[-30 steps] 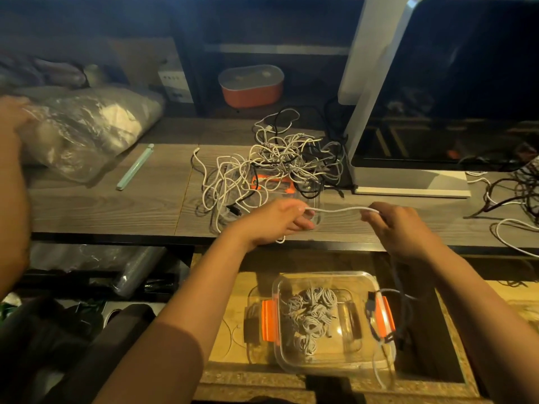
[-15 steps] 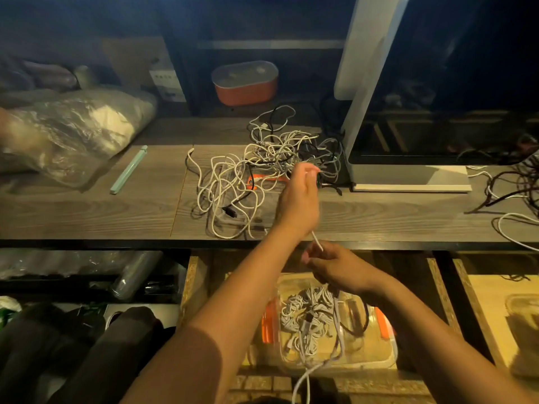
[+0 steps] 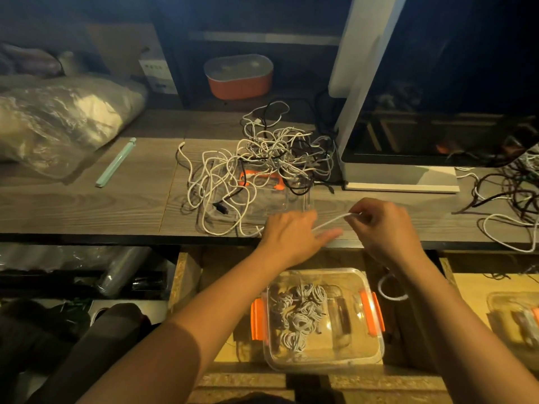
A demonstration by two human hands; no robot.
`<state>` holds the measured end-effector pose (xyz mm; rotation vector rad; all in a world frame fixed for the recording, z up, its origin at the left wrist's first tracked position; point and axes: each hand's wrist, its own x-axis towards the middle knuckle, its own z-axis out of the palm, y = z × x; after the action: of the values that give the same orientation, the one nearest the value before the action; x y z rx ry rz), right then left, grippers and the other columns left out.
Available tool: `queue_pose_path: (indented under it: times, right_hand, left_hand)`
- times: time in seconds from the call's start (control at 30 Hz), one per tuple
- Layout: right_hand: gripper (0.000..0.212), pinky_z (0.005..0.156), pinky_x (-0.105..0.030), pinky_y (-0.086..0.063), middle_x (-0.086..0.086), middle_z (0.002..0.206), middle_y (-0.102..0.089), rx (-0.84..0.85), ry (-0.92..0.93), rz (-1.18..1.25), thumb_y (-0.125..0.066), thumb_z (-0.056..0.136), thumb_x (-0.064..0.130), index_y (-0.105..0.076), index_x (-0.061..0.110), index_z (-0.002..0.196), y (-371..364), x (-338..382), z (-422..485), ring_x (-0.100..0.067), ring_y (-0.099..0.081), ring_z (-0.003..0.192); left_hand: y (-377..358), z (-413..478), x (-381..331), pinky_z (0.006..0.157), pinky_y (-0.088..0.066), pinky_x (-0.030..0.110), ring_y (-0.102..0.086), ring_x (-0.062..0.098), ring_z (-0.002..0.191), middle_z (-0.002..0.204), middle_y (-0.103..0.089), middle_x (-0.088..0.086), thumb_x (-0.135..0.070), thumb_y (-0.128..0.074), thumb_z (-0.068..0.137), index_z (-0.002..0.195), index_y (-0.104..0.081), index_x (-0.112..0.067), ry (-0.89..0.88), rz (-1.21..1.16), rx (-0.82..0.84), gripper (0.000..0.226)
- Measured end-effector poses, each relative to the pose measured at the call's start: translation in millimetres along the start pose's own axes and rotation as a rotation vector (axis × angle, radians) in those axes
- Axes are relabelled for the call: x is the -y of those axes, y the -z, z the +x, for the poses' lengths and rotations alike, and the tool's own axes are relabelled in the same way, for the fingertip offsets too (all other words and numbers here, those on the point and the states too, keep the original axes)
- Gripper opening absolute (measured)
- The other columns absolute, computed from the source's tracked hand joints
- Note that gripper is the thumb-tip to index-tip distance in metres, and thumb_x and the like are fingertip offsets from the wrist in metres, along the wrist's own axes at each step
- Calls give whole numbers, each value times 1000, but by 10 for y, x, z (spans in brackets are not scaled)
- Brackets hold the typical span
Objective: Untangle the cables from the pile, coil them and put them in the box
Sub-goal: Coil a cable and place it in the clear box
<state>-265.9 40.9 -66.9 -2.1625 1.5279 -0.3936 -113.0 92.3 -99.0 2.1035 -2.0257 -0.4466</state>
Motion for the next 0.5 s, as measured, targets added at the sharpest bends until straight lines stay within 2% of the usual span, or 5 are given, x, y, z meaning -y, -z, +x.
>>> queue_pose_path:
  times: [0.1,0.23,0.37,0.43,0.5]
  right_hand:
    - [14,71,-41,-55,-3,91,-68,-25,50,-35,-62,90,23,-64,19,103,70,-43,-13,-18,-62,81]
    - [46,64,-26,-46,1,84,-61,-92,89,-78,-62,91,18,-46,17,134,124,-72,-34,-13,-55,70]
    - [22,60,-13,-35,-11,97,-67,-84,133,-146,-54,93,11,-64,7,113,91,-225,52,-10,-51,75]
    - [21,63,-18,-38,-12,100,-67,-44,119,-158,-52,94,7,-66,5,109,4,-271,72,-13,-52,78]
    - [23,67,-23,-41,-13,100,-68,-23,74,-125,-51,93,5,-66,5,110,-64,-250,75,-16,-56,79]
  left_hand:
    - [15,-28,-31,66,-29,32,-59,27,92,101,-65,6,-54,-41,93,98,-54,-21,-110,135,-47,36]
    - [72,-19,-1,66,-35,33,-60,35,91,102,-66,14,-27,-41,98,113,-55,-13,-70,119,4,25]
    - [177,27,2,75,-44,34,-60,29,82,91,-68,9,-22,-47,97,107,-65,-19,-32,-585,286,20]
    - [212,-6,-47,88,-44,36,-59,27,95,109,-66,14,-18,-47,98,122,-60,-16,-15,-895,285,28]
    - [232,-81,-127,98,-42,25,-55,18,107,124,-57,19,-6,-41,99,132,-49,-2,62,-1244,229,34]
